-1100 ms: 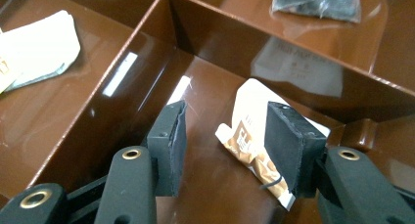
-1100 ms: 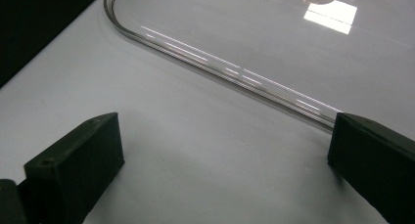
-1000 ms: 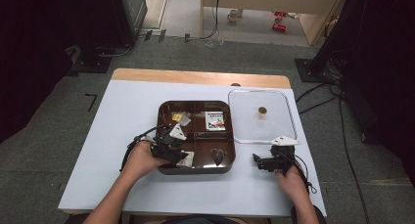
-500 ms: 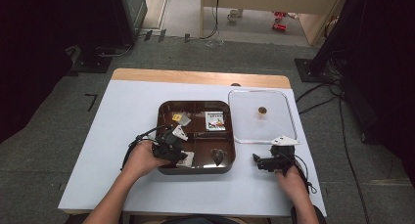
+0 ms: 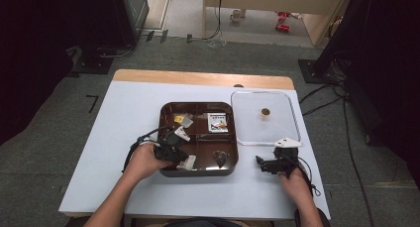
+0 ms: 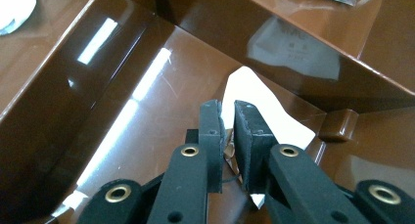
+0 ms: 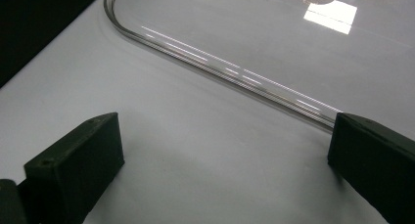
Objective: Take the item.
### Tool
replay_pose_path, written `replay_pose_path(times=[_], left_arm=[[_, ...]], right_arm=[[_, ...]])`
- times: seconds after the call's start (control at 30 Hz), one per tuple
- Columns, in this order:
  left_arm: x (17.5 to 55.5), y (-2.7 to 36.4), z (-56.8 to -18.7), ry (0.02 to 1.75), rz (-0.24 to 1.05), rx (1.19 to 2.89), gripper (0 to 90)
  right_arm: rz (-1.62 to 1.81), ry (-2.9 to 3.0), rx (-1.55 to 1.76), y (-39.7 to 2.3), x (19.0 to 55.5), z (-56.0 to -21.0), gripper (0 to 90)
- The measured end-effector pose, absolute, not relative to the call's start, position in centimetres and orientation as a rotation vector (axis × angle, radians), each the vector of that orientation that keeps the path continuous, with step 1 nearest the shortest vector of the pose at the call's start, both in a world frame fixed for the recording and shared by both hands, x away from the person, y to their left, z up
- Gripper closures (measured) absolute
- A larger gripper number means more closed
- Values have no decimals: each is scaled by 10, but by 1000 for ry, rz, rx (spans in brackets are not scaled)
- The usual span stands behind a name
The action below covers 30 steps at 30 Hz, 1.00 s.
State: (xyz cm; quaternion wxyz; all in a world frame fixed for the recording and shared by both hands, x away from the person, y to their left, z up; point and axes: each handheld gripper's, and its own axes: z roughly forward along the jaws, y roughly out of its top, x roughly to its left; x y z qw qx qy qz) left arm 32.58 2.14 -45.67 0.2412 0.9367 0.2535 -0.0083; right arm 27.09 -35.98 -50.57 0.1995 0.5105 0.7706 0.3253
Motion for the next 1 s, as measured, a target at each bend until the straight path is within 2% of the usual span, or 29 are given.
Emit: replay_pose_path(times=[1.0], left_arm=[[337,64,-430,795,62,2357,847]], right_arm=[[909,2154,1431,-360,271,-506,0]])
